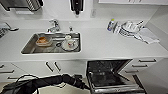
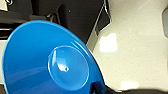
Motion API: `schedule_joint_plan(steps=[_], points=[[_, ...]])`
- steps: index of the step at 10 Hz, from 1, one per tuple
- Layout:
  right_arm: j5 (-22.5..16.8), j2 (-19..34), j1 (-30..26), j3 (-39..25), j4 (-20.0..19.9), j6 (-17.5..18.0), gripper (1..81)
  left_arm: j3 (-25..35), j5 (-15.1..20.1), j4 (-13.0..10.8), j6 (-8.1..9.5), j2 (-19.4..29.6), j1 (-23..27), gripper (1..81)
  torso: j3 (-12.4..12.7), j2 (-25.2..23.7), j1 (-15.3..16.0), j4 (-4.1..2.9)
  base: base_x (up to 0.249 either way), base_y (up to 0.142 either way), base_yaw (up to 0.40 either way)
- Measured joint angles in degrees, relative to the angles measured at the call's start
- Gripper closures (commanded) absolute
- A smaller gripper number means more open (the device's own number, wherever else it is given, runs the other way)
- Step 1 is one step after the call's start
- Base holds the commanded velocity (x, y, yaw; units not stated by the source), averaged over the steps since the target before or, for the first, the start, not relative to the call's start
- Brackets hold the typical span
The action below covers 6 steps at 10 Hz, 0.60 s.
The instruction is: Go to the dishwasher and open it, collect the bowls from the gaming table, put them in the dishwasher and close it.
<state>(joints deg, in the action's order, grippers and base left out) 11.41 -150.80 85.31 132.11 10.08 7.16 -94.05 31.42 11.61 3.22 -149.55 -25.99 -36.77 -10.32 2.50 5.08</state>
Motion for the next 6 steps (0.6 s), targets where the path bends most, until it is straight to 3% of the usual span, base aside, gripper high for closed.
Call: schedule_joint_plan(steps=[2,6], points=[[2.2,6.2,-0.3,-7.4,0.0,1.2,81.1,2.1,-0.4,-3.3,-0.09,5.2,-9.1,1.0,0.0,0.0,0.0,0.0,0.0,0.0,0.0],[7.3,19.4,-0.9,-21.6,-0.1,4.0,81.1,4.0,-8.4,-10.4,-0.2,11.0,-23.6,1.0,0.0,0.0,0.0,0.0,0.0,0.0,0.0]])
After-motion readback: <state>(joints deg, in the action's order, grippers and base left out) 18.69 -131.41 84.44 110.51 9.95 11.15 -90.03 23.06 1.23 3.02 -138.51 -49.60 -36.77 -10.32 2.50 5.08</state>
